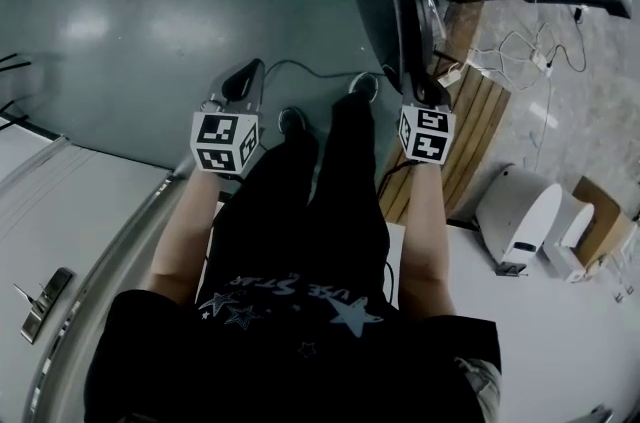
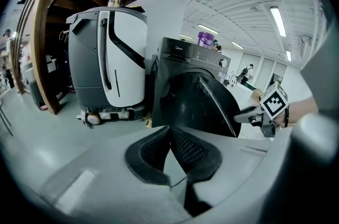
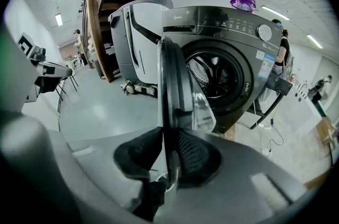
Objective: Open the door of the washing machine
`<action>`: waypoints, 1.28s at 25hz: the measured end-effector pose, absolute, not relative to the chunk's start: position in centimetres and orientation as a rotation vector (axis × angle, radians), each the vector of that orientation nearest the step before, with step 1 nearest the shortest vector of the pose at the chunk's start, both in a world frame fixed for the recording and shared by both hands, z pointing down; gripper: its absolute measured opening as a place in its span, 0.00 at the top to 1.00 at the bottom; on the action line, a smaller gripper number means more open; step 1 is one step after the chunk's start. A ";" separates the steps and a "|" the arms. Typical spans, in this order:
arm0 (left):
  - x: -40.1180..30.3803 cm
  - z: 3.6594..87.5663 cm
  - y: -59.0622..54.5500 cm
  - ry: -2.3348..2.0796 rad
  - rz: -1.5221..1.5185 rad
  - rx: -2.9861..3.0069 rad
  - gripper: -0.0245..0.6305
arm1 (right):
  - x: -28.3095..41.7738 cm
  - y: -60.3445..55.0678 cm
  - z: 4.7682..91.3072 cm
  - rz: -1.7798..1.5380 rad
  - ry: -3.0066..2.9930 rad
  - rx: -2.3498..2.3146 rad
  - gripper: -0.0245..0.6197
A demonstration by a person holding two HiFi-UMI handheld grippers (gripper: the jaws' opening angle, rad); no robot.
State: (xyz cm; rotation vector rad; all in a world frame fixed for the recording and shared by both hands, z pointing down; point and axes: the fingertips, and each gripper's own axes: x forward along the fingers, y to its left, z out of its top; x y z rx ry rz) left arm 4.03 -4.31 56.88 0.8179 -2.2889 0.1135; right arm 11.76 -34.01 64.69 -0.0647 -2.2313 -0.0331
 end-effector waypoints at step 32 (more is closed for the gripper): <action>11.2 59.7 13.1 -2.340 -0.045 0.346 0.95 | 6.3 -7.7 64.4 0.335 -2.238 -0.236 0.77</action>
